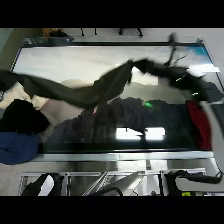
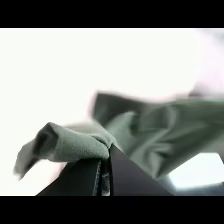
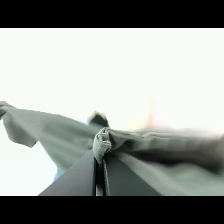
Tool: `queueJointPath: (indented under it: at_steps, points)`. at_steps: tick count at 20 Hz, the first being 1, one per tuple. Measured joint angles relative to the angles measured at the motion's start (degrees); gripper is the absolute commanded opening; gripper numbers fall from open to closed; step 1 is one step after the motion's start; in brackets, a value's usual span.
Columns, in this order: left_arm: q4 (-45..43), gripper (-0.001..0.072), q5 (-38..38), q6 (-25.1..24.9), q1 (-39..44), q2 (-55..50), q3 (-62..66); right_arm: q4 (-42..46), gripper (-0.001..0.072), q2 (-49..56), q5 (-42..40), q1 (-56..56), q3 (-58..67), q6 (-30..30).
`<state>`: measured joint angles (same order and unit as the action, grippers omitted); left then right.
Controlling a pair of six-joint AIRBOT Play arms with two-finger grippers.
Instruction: Fold the shirts.
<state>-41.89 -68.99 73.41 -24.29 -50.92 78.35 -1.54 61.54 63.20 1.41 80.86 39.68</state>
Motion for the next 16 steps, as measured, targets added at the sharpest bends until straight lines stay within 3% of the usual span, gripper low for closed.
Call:
queueJointPath:
  at_steps: [4,7,11,16]
  points:
    - [1.9,0.0014,9.9,0.0,0.0,6.4,19.6,11.4,0.0015,-13.6,-0.7,-9.7,17.9,3.8]
    - [-2.3,0.0015,13.5,0.5,0.0,8.6,30.5,20.7,0.0014,-19.5,-1.8,-16.0,27.3,5.9]
    - [-6.3,0.0015,7.2,1.3,0.0,7.1,35.3,24.7,0.0015,-20.5,3.9,-20.4,30.4,8.7]
    - [-2.2,0.0015,-3.8,1.5,1.1,2.1,23.1,18.2,0.0015,-15.2,14.8,-21.1,20.3,11.7]
